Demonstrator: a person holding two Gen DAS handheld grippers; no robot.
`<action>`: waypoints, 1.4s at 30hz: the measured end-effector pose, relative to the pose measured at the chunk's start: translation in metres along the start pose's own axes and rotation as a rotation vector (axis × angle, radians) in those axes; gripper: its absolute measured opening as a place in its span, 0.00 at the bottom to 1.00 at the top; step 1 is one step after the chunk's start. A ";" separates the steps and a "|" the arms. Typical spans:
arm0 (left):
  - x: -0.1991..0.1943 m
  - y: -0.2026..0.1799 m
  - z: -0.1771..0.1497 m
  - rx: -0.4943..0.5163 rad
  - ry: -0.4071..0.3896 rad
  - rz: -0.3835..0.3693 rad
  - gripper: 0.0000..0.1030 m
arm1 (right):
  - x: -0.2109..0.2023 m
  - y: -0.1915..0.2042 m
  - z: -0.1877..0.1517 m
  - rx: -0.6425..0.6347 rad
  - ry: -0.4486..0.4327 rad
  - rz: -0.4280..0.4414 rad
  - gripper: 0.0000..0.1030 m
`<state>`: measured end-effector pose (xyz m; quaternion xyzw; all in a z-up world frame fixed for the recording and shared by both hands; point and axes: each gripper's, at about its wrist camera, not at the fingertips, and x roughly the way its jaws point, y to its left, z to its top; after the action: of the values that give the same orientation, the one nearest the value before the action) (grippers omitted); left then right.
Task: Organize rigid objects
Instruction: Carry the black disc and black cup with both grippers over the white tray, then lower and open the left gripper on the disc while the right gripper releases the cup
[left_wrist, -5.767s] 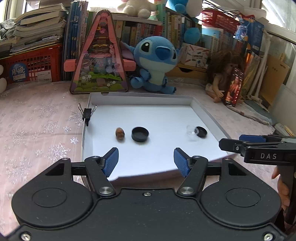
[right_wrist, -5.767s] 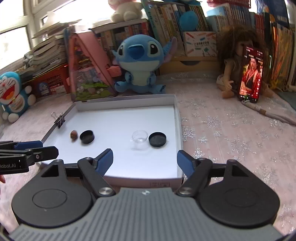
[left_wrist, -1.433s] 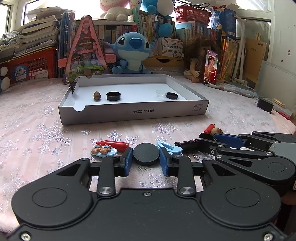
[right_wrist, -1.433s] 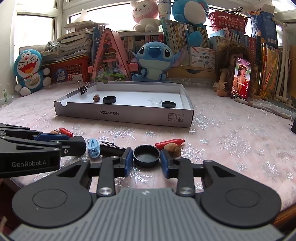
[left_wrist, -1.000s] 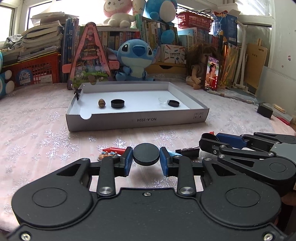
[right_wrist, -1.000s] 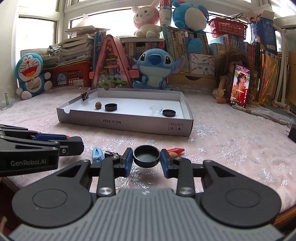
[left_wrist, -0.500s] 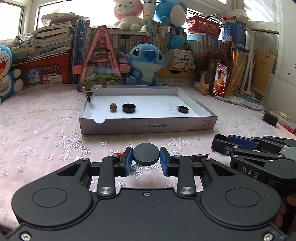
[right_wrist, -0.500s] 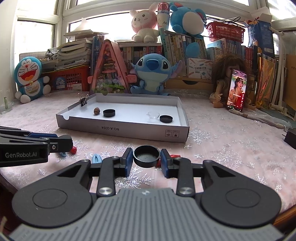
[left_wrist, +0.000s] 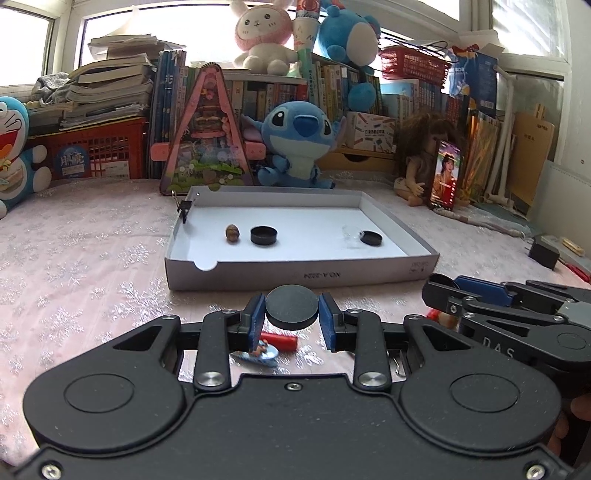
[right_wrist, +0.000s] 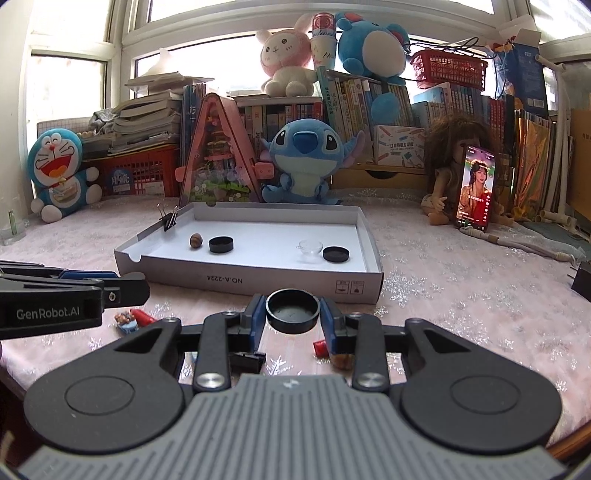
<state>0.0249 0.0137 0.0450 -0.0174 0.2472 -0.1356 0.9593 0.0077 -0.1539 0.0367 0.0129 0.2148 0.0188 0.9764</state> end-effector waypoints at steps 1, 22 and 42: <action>0.001 0.001 0.002 -0.003 -0.001 0.001 0.29 | 0.001 0.000 0.001 0.006 0.000 0.001 0.36; 0.032 0.026 0.041 -0.040 -0.022 0.039 0.29 | 0.030 0.003 0.023 0.044 0.023 0.037 0.36; 0.092 0.078 0.091 -0.137 0.049 0.041 0.29 | 0.081 -0.010 0.072 0.117 0.089 0.067 0.36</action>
<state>0.1655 0.0606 0.0735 -0.0745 0.2797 -0.0991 0.9520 0.1118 -0.1614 0.0676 0.0765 0.2580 0.0396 0.9623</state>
